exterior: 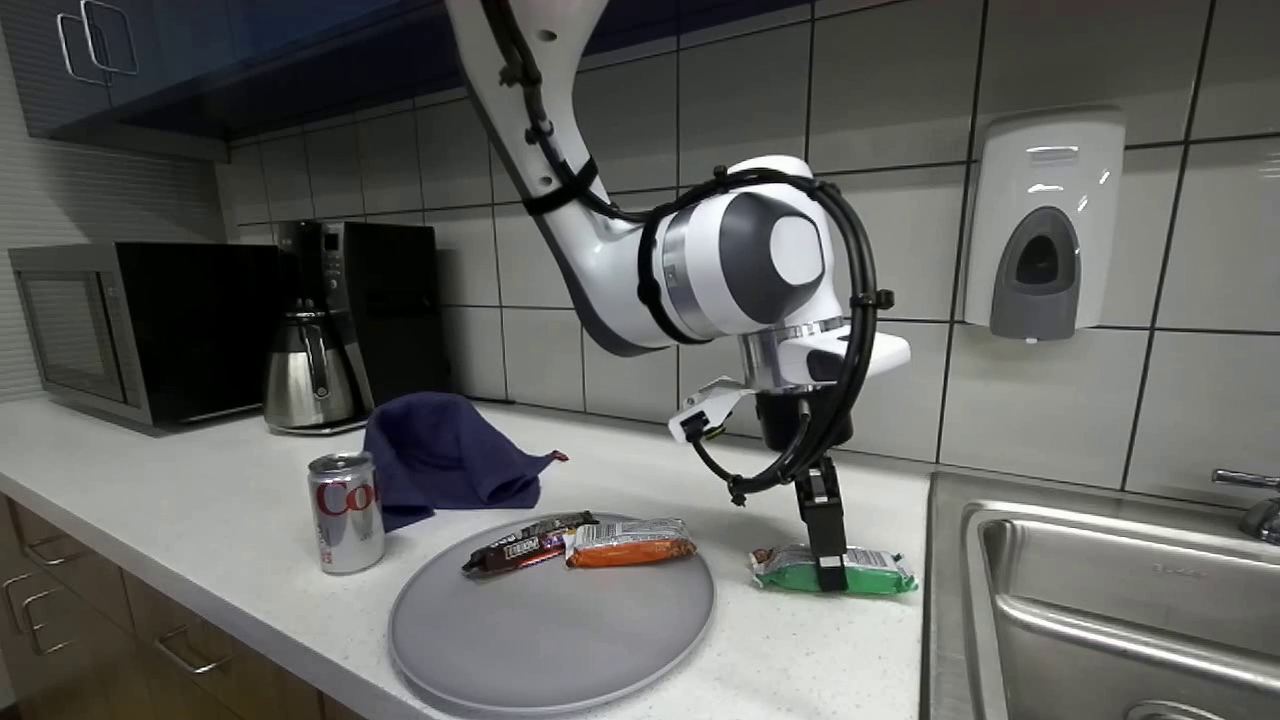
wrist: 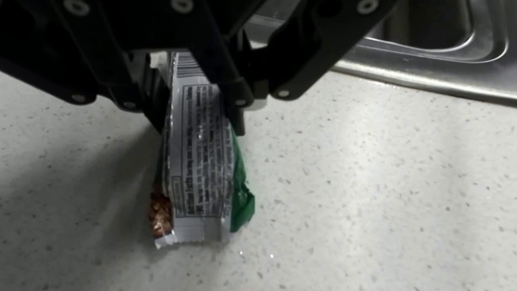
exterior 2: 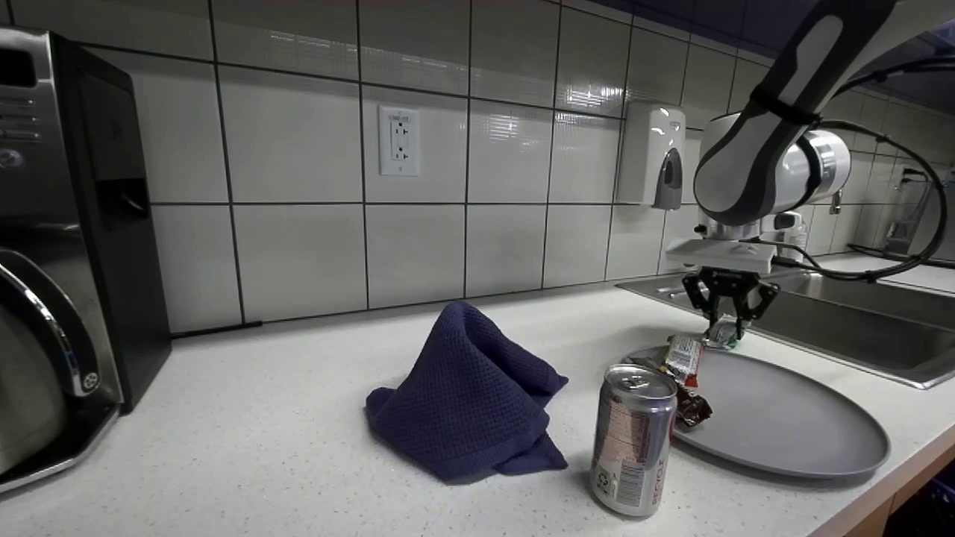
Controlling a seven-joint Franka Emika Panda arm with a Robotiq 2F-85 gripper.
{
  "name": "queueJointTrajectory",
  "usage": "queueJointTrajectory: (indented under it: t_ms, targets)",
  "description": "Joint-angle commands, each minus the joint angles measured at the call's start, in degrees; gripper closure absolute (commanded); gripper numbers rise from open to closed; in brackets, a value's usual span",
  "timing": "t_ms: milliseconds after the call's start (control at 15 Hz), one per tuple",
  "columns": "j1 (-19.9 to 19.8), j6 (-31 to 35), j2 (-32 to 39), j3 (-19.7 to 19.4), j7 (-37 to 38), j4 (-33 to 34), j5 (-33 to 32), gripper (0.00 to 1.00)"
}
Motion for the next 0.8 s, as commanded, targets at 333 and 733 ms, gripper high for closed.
queueJointTrajectory:
  t_ms: [333,733]
  targets:
    - [2.5,2.2,-8.6,-1.3,-1.5,-5.9,-2.1,0.87]
    - [3.4,2.2,-15.2,-0.7,-1.4,-12.6,-5.8,0.87]
